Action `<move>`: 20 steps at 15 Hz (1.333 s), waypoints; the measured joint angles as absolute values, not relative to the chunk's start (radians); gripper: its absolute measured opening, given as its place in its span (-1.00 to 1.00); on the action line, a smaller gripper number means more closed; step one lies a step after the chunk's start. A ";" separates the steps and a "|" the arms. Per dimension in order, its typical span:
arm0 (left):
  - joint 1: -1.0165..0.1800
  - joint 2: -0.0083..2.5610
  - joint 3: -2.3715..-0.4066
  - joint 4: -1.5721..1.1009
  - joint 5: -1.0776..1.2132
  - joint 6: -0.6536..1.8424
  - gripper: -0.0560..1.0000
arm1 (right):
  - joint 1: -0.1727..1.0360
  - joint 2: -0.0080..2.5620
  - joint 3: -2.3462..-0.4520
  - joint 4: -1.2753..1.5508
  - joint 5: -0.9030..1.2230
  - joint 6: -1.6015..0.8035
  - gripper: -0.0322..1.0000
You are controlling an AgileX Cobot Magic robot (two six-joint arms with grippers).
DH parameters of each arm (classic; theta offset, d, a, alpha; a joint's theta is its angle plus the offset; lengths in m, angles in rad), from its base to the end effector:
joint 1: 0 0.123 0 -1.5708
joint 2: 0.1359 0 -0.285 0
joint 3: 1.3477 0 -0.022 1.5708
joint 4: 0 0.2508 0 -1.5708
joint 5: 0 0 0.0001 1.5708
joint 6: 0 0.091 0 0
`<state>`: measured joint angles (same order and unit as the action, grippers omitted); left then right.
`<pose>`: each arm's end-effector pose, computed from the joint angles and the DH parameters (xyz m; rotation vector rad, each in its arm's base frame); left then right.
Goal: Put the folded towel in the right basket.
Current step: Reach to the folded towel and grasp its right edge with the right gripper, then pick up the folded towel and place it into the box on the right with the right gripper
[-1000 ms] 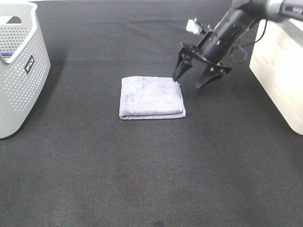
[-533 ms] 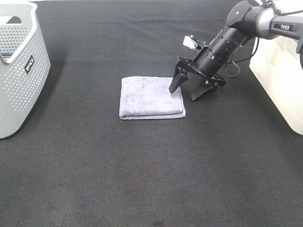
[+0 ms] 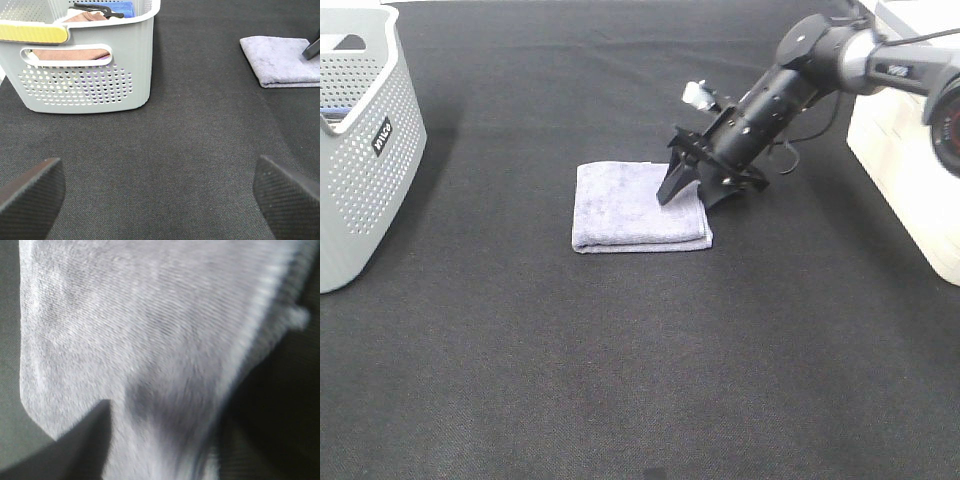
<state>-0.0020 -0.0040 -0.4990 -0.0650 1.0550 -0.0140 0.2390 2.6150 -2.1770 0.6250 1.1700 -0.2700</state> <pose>-0.0052 -0.0051 0.2776 -0.0093 2.0350 -0.0877 0.4902 0.1699 0.0900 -0.4021 2.9291 0.8814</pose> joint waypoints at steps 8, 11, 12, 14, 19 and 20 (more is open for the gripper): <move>-0.002 -0.004 -0.499 -0.065 1.055 -0.014 0.94 | 0.240 2.528 -2.174 0.537 1.157 -0.252 -0.80; -0.002 -0.004 -0.499 -0.065 1.055 -0.014 0.94 | 0.240 2.404 -2.174 0.471 1.157 -0.253 -0.80; -0.002 -0.004 -0.499 -0.065 1.055 -0.014 0.94 | 0.240 2.361 -2.174 0.438 1.157 -0.253 -0.80; -0.002 -0.004 -0.499 -0.065 1.055 -0.014 0.94 | 0.240 2.266 -2.174 0.370 1.159 -0.246 -0.80; -0.002 -0.004 -0.499 -0.065 1.055 -0.014 0.94 | 0.152 2.010 -2.174 0.261 1.212 -0.202 -0.80; -0.002 -0.004 -0.499 -0.065 1.055 -0.014 0.94 | 0.114 1.974 -2.174 0.249 1.217 -0.192 -0.80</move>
<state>-0.0020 -0.0040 -0.4990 -0.0650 1.0550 -0.0140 0.1140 1.9740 -2.1740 0.2490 1.2170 -0.1920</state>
